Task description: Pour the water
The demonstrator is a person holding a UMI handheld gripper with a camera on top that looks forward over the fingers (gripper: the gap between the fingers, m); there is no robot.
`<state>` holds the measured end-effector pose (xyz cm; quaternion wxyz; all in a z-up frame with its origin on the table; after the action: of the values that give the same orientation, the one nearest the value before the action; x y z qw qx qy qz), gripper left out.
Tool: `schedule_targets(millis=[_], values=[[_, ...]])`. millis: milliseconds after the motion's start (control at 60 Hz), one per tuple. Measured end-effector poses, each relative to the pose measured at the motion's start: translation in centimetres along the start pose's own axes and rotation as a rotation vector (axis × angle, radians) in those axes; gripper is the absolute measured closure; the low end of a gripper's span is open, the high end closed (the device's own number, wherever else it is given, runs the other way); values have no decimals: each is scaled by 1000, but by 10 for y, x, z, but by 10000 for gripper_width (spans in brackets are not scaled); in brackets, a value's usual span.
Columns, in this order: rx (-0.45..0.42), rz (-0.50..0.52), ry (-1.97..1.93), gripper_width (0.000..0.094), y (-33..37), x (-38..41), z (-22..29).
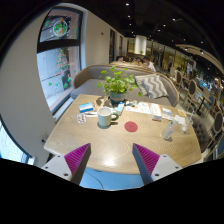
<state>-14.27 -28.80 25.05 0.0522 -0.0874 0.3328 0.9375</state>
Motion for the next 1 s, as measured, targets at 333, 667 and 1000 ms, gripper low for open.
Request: schedule_targets(millis=[333,667,1000], values=[[29,-3,-54,78,-43,-60,-14],[-24,-46,-108,70,-142,-193,-34],[-23,-127,-189,79,-281,-284,-50]])
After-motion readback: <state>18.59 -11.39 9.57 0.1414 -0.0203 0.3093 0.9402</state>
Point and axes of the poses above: the point between the fingertips, and its own axes, seen from behind it with the camera up: x to the left, z up, y backward, against the way the camera looks, the point moved 4 cm from there along y, backward, against the way the camera looks, and after that the axes turned 14 degrees about -z, right-handed, at the moved point
